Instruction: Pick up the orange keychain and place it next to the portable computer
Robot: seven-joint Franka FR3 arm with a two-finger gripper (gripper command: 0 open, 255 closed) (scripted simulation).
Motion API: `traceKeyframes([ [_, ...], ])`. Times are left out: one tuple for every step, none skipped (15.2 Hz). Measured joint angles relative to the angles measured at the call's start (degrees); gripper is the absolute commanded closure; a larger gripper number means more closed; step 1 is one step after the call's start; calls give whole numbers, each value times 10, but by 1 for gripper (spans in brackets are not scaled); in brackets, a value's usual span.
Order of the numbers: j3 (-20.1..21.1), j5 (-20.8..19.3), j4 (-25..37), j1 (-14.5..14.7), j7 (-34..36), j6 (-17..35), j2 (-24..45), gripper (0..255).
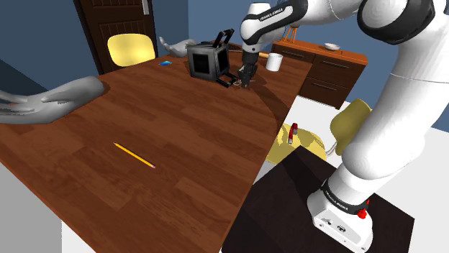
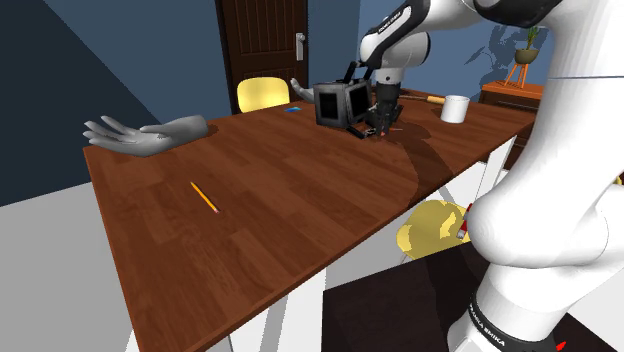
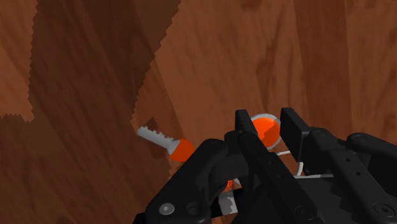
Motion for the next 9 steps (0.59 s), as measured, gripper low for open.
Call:
traceKeyframes([
  [0,0,-4,0,0,7,3,255],
  [0,-1,-7,0,1,13,6,255],
  [0,-1,-13,0,1,20,7,255],
  [0,-1,-18,0,1,29,11,255],
  [0,-2,-20,1,2,34,15,255],
  [0,-2,-24,1,2,41,18,255],
  [0,-2,-26,1,2,47,22,255],
  [0,-3,-30,1,2,55,26,255],
  [-1,-3,-32,1,2,61,29,255],
])
